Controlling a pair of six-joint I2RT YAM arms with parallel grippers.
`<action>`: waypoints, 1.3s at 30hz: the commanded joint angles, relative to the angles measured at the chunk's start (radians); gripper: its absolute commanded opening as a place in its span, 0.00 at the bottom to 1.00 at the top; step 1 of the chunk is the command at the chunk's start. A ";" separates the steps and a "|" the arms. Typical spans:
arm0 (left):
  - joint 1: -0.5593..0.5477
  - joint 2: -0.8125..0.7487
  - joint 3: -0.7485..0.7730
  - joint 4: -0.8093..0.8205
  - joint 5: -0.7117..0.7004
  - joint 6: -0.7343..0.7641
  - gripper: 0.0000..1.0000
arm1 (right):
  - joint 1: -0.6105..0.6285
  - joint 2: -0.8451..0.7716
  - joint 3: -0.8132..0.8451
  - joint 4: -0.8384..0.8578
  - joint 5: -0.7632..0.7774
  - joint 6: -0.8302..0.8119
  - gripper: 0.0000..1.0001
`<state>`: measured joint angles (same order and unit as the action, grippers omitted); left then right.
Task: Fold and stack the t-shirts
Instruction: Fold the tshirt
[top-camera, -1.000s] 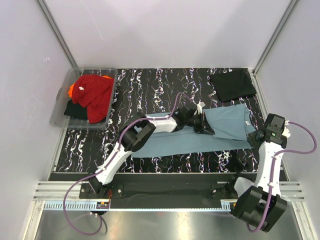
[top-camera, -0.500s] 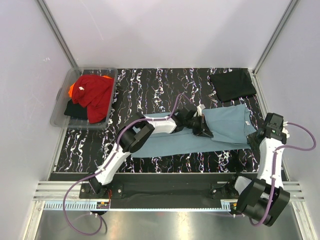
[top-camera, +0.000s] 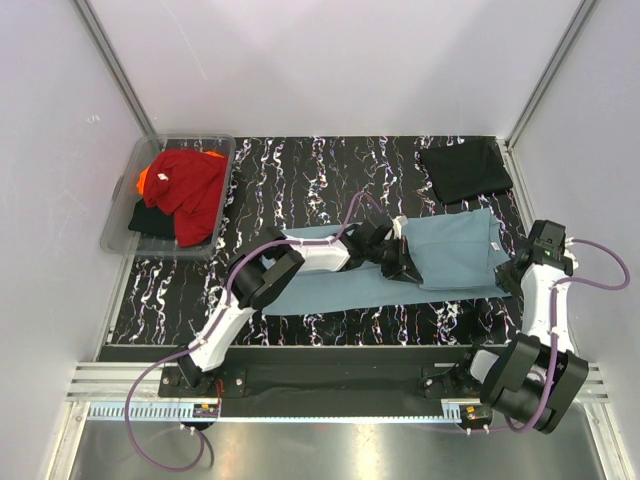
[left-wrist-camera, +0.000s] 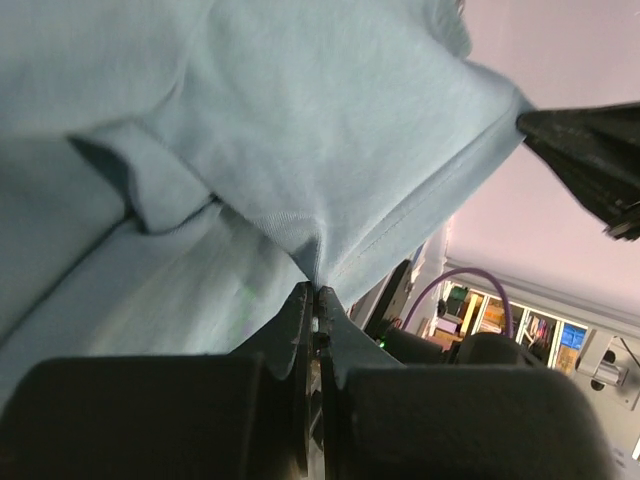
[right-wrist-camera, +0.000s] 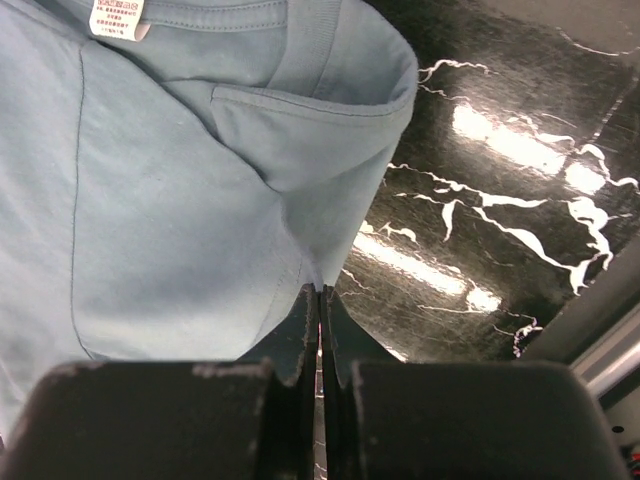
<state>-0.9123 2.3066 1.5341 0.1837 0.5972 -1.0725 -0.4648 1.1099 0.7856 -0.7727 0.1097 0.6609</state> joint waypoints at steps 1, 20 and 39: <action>-0.002 -0.061 -0.028 0.007 -0.007 0.011 0.00 | 0.000 0.027 0.006 0.073 -0.005 -0.026 0.00; -0.025 -0.075 -0.028 -0.069 -0.059 -0.023 0.00 | 0.000 0.203 0.017 0.116 -0.107 -0.095 0.05; 0.015 -0.107 -0.068 -0.130 -0.148 0.002 0.20 | 0.066 0.419 0.251 0.158 -0.261 -0.210 0.01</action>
<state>-0.9161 2.2601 1.4857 0.0757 0.5117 -1.1114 -0.4088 1.5082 0.9749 -0.6456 -0.1005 0.4889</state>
